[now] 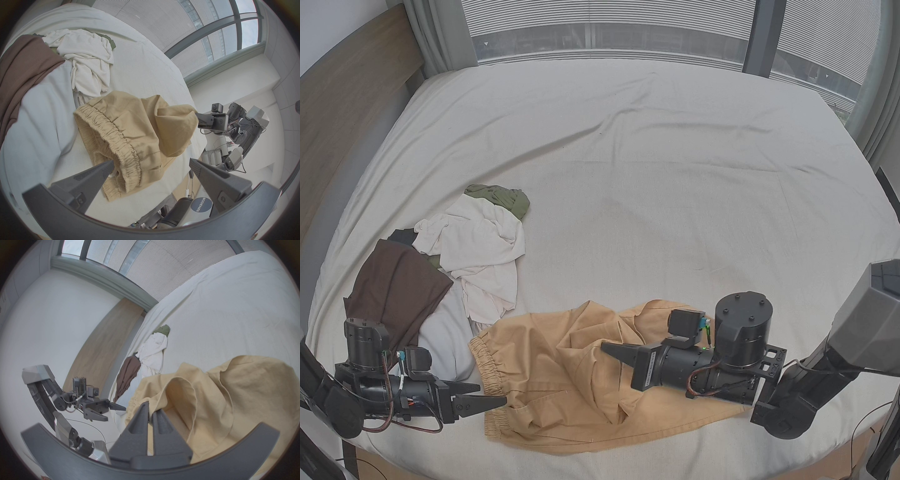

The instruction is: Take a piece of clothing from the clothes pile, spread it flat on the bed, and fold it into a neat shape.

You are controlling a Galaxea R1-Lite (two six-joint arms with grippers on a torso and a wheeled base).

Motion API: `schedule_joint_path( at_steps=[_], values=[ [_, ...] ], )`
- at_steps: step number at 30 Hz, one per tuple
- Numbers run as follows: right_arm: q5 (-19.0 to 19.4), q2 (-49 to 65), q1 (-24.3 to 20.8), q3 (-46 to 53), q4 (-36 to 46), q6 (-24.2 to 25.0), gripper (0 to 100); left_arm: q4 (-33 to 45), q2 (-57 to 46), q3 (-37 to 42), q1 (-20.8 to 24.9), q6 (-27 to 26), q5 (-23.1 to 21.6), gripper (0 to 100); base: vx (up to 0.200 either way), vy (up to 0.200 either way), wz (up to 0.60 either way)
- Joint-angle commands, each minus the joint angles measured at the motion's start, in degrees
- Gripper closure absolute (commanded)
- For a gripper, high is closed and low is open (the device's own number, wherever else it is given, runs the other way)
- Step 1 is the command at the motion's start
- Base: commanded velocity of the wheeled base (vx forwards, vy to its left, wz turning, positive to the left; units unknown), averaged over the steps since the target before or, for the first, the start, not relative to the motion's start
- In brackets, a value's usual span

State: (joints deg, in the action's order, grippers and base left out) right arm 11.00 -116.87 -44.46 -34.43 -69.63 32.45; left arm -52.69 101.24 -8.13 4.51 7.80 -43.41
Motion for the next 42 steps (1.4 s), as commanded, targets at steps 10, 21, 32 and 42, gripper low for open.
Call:
schedule_joint_path(
  at_steps=[10,21,32,42],
  values=[
    [3.51,1.21,5.52,5.95,-9.47,3.85,100,-6.99,8.80,1.98,0.85,0.46,0.17,0,0.000,0.000,0.00],
    [10.98,7.80,9.04,17.11,-18.43,3.85,100,-11.30,9.15,2.51,3.75,4.41,0.26,0,0.000,0.000,0.00],
    [15.02,8.85,9.21,20.72,-18.43,3.67,100,-14.46,9.85,3.21,5.68,7.40,0.26,0,0.000,0.000,0.00],
    [15.20,8.77,8.78,20.63,-18.52,3.67,100,-21.49,15.30,4.88,6.12,7.40,0.17,0,0.000,0.000,0.00]
  ],
)
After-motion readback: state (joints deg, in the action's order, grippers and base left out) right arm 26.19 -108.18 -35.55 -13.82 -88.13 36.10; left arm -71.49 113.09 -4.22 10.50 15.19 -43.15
